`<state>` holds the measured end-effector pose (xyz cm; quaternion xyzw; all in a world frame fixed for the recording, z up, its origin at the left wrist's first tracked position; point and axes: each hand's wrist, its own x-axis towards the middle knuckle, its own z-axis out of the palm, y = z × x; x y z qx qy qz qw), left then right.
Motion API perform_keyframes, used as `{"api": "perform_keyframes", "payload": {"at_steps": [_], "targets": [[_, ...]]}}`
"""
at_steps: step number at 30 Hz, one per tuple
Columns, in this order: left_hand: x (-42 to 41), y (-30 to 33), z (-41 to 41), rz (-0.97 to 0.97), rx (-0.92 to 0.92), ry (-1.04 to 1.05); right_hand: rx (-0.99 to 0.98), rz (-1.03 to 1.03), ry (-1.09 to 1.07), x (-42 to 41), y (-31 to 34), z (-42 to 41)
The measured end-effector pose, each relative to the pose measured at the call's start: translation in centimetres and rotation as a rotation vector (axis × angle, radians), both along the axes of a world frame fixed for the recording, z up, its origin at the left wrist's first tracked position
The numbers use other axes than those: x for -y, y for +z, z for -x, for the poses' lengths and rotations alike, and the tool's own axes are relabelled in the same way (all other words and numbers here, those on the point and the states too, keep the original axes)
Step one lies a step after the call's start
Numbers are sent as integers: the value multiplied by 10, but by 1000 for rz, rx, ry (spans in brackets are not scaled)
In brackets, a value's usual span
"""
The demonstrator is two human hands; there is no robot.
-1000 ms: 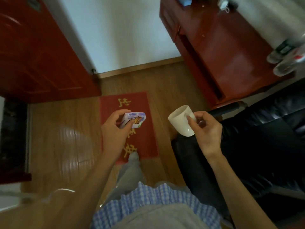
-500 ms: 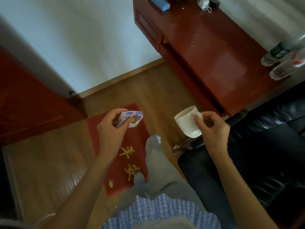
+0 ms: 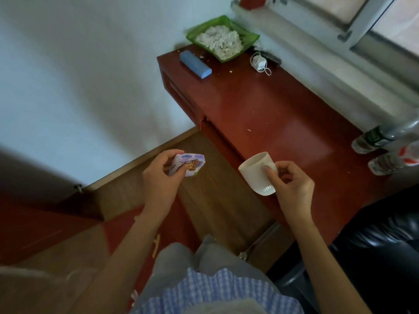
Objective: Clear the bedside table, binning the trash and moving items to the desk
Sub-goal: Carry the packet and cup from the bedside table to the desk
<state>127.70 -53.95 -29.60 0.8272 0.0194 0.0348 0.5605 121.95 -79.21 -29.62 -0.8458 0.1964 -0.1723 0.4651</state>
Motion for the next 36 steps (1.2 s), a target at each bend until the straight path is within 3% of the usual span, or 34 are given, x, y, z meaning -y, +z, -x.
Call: {"api": "perform_keyframes", "payload": {"at_steps": [16, 25, 31, 36], "targets": [[39, -16, -252, 32, -45, -269, -56, -26, -301, 9, -4, -188], [101, -29, -349, 53, -112, -443, -58, -14, -501, 25, -3, -242], [160, -61, -387, 3, -151, -379, -108, -46, -534, 70, -17, -255], [202, -88, -416, 77, -237, -262, -132, -44, -518, 112, -24, -269]]}}
